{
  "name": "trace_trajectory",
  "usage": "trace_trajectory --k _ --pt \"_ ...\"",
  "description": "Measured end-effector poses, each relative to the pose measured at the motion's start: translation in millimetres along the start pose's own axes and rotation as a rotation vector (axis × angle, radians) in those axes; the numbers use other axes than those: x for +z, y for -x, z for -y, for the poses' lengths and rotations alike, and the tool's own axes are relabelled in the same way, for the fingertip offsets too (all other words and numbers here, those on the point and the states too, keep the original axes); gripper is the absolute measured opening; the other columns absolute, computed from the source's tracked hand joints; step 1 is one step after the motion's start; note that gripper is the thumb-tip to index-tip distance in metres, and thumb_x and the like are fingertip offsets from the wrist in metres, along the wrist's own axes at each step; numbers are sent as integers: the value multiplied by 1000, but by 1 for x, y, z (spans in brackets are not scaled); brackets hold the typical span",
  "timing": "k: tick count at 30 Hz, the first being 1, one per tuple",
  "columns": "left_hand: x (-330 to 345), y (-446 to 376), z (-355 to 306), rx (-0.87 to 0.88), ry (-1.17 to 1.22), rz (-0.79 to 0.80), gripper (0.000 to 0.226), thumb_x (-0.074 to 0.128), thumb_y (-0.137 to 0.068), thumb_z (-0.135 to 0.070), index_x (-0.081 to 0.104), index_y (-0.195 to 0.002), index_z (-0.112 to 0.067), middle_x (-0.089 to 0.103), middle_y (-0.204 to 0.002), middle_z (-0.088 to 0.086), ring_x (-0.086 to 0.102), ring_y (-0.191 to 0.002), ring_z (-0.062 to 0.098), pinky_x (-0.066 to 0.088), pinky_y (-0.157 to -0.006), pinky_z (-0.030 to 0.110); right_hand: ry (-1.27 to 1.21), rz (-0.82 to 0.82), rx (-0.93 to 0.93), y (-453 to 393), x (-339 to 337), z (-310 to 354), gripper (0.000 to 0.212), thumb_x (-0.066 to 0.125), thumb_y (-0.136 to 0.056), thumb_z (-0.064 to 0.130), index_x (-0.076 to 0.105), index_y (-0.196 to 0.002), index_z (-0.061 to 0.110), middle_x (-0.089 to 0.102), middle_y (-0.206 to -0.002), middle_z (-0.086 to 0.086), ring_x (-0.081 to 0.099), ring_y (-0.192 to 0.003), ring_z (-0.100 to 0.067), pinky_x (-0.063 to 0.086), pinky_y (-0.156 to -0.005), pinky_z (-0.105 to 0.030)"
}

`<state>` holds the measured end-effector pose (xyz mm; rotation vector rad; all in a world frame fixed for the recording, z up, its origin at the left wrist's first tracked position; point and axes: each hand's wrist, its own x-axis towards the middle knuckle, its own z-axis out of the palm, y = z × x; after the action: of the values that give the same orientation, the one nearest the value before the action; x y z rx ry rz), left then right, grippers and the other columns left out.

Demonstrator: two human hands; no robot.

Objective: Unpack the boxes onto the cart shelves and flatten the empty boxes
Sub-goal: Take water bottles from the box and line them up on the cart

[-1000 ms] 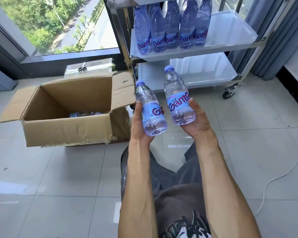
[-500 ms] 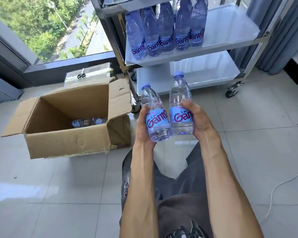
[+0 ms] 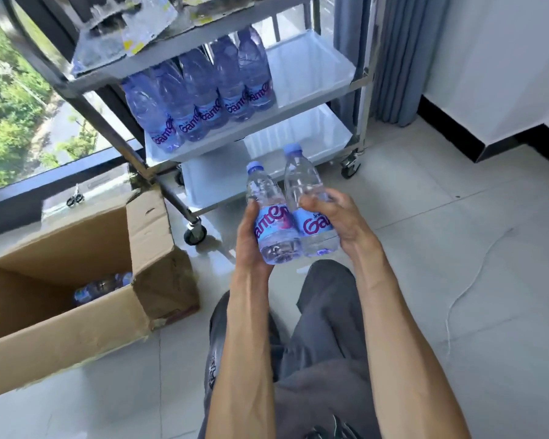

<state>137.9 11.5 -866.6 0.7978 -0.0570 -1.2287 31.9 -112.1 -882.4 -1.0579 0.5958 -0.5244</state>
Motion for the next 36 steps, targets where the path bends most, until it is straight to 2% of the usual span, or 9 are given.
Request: trace_trajectory --k 2,5,8,12,15,18,24,31,36 --pt "2 -14 5 -36 28 -15 61 47 -93 -45 45 -134 0 48 -131 24 48 -121 37 28 -117 49 -9 -91 9 1 -11 7 38 87 -61 38 76 -90 16 75 -91 -15 71 -77 -27 57 -70 -36" --pt "10 -29 7 -98 3 79 58 53 -88 -38 45 -130 1 62 -106 21 63 -95 32 49 -98 43 -3 -176 5 2 -24 8 44 87 -62 37 74 -96 12 75 -93 -16 71 -78 -28 58 -72 -40" --pt "24 -45 14 -173 -61 93 75 56 -85 -37 38 -143 7 58 -123 24 59 -113 33 45 -104 44 -14 -228 -18 1 -37 10 43 86 -64 36 75 -101 15 75 -97 -15 72 -83 -30 59 -76 -43" --pt "31 -82 17 -85 -187 43 55 71 -77 -28 58 -121 4 54 -123 30 52 -114 39 34 -112 55 -12 -333 -67 -12 -57 15 46 88 -63 42 74 -101 23 75 -96 -11 73 -82 -28 57 -67 -35" --pt "26 -110 11 80 -372 -123 39 75 -72 -20 63 -102 3 66 -94 22 64 -84 31 57 -81 44 34 -393 -66 -31 -64 17 47 91 -57 44 72 -97 26 75 -93 -9 74 -79 -29 57 -64 -34" --pt "19 -138 -11 260 -495 -272 17 80 -73 -10 71 -87 -7 72 -75 6 66 -63 15 54 -58 27 109 -464 -30 -70 -56 18 54 91 -53 45 68 -94 20 75 -86 -5 74 -75 -26 58 -63 -35" --pt "26 -208 -70 568 -789 -442 40 83 -64 -16 72 -103 -19 75 -93 -5 72 -82 12 59 -74 31 270 -559 -108 -179 -24 29 58 91 -54 33 62 -101 15 73 -91 -4 73 -79 -23 61 -70 -43" --pt "67 -297 -116 738 -752 -679 58 86 -57 -27 69 -111 -14 70 -104 2 68 -98 21 55 -87 40 439 -590 -299 -288 -6 70 61 88 -60 27 61 -113 14 68 -101 -2 66 -90 -20 53 -74 -31" --pt "86 -338 -131 839 -738 -701 49 85 -59 -20 69 -104 -11 72 -97 -1 68 -91 17 55 -82 38 550 -652 -388 -344 -11 103 47 80 -62 25 61 -101 7 64 -97 -17 62 -87 -32 53 -73 -42"
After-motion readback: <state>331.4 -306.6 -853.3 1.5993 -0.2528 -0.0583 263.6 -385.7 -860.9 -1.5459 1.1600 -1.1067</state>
